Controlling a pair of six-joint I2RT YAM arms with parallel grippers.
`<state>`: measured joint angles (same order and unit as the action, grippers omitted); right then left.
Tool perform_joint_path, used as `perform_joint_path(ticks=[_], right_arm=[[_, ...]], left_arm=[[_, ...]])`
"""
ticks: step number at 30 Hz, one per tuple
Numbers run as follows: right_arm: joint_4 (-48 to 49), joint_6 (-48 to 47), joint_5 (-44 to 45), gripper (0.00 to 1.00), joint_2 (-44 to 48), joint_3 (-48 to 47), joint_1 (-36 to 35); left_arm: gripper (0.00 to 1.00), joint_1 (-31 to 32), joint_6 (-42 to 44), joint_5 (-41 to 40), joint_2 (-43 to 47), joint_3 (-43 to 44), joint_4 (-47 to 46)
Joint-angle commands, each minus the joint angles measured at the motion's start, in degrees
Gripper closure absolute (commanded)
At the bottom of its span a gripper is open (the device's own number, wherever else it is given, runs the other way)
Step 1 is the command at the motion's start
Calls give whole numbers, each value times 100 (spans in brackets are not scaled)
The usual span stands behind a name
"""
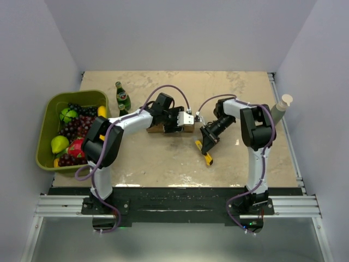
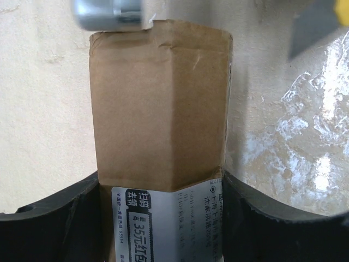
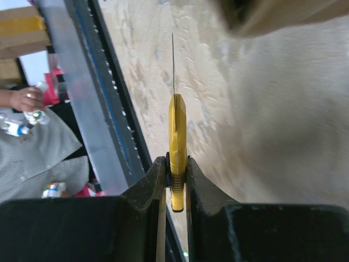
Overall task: Unpack the express box
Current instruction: Cut the express box at the center of the board, then adjust the express box at the center of the board.
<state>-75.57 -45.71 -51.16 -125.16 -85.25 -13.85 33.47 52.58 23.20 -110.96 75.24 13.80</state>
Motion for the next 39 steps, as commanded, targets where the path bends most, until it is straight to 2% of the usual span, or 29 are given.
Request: perform_joint_path(ticks=[1,4,5,6,7,8,9,13,15,17,18,19,20,21,24,27,31,32,33,34,36,37,39], right_arm=[[-652,-289,-167,100,413,509,-119],[-652,-210,-288,100,721,318,188],[-652,-132,-438,100,800,212,355],[-704,165,-561,100,783,63,678],[-670,342,-754,100,731,-243,829],[-635,527,-808,100,687,-385,927],[-278,1111,-826,100,747,-509,1023],[1068,2591,-501,100,1247,-554,919],[1743,3606,-150,100,1406,-423,875],[2123,4199,332,100,1687,-98,857],[2491,4724,447,100,1784,51,857],[2686,4964,562,100,2011,305,857],[2871,5158,606,100,2092,412,849],[3116,5343,598,100,2127,456,840],[2866,5336,537,100,1891,142,813],[2810,5441,510,100,1706,-115,787],[2741,5486,336,100,1846,105,638],[2741,5512,273,100,1907,201,611],[2810,5616,203,100,2073,428,594],[2854,5687,-67,100,2127,544,576],[2898,5749,-140,100,2259,746,585],[2908,5775,-132,100,2312,799,576],[2969,5793,-105,100,2374,922,585]], left_arm=[[42,-209,-414,-281,-251,289,-211],[41,-262,-747,-211,-295,411,-89],[42,-289,-1245,-11,-373,578,77],[42,-341,-1580,113,-652,832,670],[43,-376,-2001,228,-838,1435,990],[46,-411,-2841,438,-1014,1719,1297],[47,-421,-3206,492,-1172,1878,1596],[44,-324,-4113,642,-787,1292,1125],[45,-289,-5026,38,-665,1134,1011],[46,-245,-5955,-481,-542,835,932],[43,-245,-6265,-483,-480,756,896],[32,-227,-6834,-431,-471,625,826],[19,-149,-6970,-230,-471,606,695],[0,-96,-7024,-228,-462,640,642],[0,-34,-7042,52,-322,904,334],[0,-130,-6490,421,-138,1282,404],[0,-560,-5701,1360,214,1160,491],[0,-700,-5514,1980,293,1125,648],[0,-754,-5339,2239,433,1089,728],[0,-807,-4780,2407,504,1037,886],[0,-843,-4171,2348,671,993,1640],[0,-843,-3550,2251,707,958,1956],[0,-843,-3045,2005,873,756,2538]])
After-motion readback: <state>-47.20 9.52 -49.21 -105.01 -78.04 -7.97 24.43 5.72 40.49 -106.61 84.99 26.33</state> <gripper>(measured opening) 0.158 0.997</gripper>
